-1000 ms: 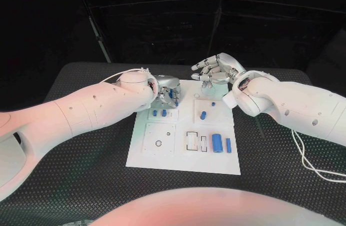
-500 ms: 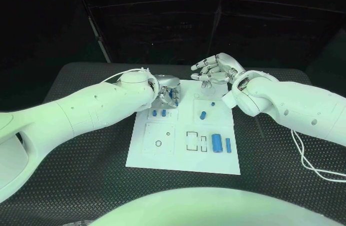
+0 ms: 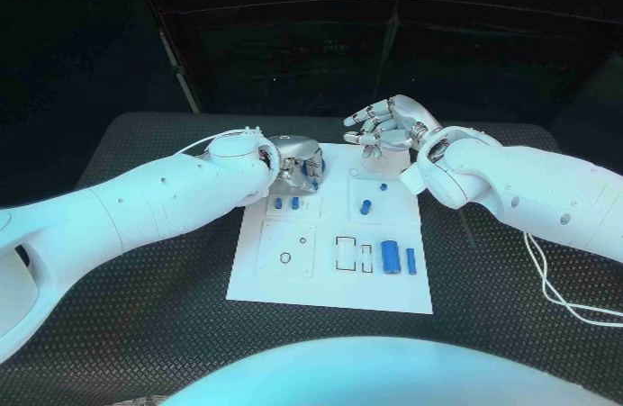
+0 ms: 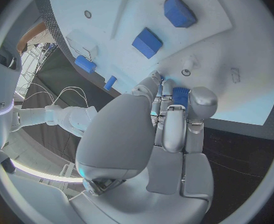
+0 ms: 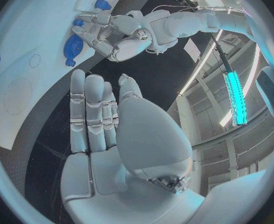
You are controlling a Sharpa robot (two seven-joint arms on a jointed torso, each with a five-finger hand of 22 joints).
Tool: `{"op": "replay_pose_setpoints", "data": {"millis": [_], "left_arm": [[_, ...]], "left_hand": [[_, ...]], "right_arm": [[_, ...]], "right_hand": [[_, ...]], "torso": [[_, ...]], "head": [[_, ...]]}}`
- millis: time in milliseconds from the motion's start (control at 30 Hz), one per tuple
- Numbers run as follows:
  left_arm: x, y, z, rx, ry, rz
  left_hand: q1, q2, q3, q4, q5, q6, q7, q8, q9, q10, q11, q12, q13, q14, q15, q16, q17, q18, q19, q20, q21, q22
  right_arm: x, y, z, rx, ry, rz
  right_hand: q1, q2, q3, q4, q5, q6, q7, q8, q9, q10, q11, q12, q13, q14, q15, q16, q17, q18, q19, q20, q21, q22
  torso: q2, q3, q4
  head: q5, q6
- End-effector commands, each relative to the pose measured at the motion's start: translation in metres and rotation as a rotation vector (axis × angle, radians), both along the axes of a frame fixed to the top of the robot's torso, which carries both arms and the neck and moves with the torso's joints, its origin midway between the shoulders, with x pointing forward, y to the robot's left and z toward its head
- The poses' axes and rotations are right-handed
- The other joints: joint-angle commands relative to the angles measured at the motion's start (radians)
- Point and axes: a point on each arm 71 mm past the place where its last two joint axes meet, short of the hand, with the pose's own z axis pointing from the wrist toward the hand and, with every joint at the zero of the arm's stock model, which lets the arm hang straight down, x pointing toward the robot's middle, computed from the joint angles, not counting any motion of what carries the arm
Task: Assemble the parts on the task board
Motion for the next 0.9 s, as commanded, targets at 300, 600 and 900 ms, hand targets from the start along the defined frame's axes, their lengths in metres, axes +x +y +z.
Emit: {"op": "replay_pose_setpoints", "data": {"millis": [300, 600, 900], "left_arm": [[0.000, 0.013, 0.025, -0.106, -0.040, 0.028], [-0.001, 0.038, 0.028, -0.061, 0.008, 0.059], [-0.001, 0.058, 0.025, -0.018, 0.042, 0.094]], "left_hand": [[-0.006, -0.016, 0.025, -0.002, 0.004, 0.012, 0.002, -0.014, -0.004, 0.017, 0.000, -0.021, 0.001, 0.015, -0.004, 0.006, -0.003, -0.015, 0.007, -0.002, 0.007, 0.007], [-0.009, -0.020, 0.032, -0.003, 0.004, 0.016, 0.003, -0.016, -0.005, 0.021, 0.001, -0.027, 0.002, 0.015, -0.004, 0.006, -0.005, -0.016, 0.007, -0.001, 0.009, 0.010], [-0.014, -0.022, 0.038, -0.001, 0.003, 0.018, 0.003, -0.018, -0.006, 0.025, 0.001, -0.032, 0.002, 0.015, -0.003, 0.005, -0.008, -0.016, 0.006, -0.001, 0.008, 0.010]], "right_arm": [[0.001, -0.001, 0.002, 0.002, -0.013, 0.003], [0.001, -0.003, 0.001, 0.000, -0.012, 0.000], [0.001, -0.004, 0.001, -0.002, -0.011, -0.001]], "right_hand": [[0.002, 0.009, 0.002, 0.002, 0.005, -0.006, -0.001, 0.006, 0.002, -0.006, -0.002, -0.002, -0.001, -0.003, 0.001, -0.002, 0.001, 0.012, 0.007, 0.000, -0.007, -0.001], [0.002, 0.009, 0.002, 0.002, 0.005, -0.006, -0.001, 0.006, 0.002, -0.006, -0.002, -0.002, -0.001, -0.003, 0.001, -0.002, 0.001, 0.012, 0.007, 0.000, -0.007, -0.001], [0.002, 0.009, 0.002, 0.002, 0.005, -0.006, -0.001, 0.006, 0.002, -0.006, -0.002, -0.002, -0.001, -0.003, 0.001, -0.002, 0.001, 0.012, 0.007, 0.000, -0.007, -0.001]], "torso": [[-0.001, 0.0002, 0.0014], [0.000, 0.0000, 0.0006], [0.000, -0.0009, -0.0002]], "head": [[0.005, 0.000], [0.009, 0.000], [0.014, 0.000]]}}
